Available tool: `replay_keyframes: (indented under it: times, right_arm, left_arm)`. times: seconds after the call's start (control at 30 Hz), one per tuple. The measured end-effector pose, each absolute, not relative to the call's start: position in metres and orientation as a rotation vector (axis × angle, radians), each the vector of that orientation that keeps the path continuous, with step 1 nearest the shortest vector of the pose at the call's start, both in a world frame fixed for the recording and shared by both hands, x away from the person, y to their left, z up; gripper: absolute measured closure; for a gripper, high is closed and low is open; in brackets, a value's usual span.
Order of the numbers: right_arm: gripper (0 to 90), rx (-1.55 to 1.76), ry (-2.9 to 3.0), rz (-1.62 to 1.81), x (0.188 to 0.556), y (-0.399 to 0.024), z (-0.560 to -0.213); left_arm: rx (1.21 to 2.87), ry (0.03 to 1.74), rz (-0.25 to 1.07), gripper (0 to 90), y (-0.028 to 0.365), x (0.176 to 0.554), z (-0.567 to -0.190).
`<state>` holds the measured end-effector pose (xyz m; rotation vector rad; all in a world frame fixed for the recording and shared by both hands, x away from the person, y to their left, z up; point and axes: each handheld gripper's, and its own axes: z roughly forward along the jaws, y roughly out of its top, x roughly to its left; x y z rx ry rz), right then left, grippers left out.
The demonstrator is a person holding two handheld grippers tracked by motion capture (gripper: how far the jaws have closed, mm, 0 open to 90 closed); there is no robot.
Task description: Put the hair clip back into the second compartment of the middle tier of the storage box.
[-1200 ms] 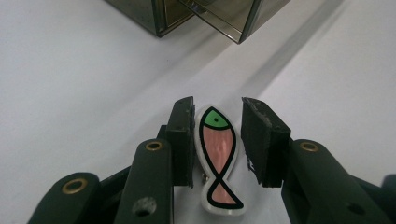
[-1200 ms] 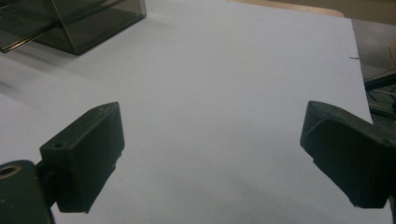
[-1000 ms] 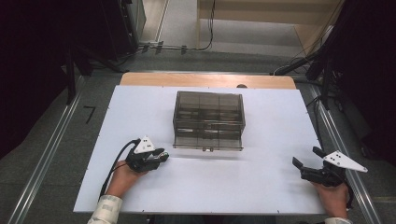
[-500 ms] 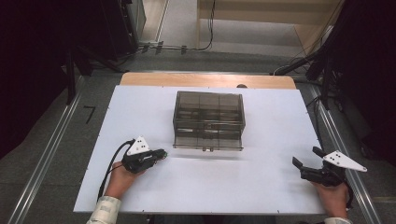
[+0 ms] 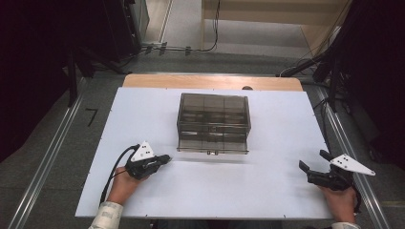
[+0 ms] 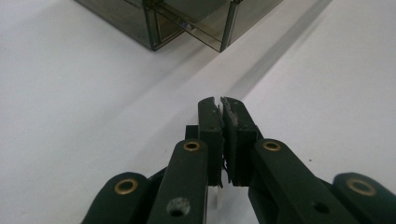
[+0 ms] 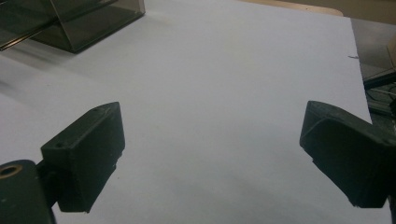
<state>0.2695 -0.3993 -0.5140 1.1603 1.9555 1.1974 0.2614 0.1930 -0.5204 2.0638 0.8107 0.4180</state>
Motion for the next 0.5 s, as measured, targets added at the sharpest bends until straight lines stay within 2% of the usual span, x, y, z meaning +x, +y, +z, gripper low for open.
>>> replay_keyframes:
  times: [0.5]
  right_arm:
    - [5.3, 1.165, 1.955, 1.197, 0.27, -0.399, -0.514]
  left_arm:
    - [1.892, 0.817, 0.438, 87.7, 0.206, 0.255, -0.501]
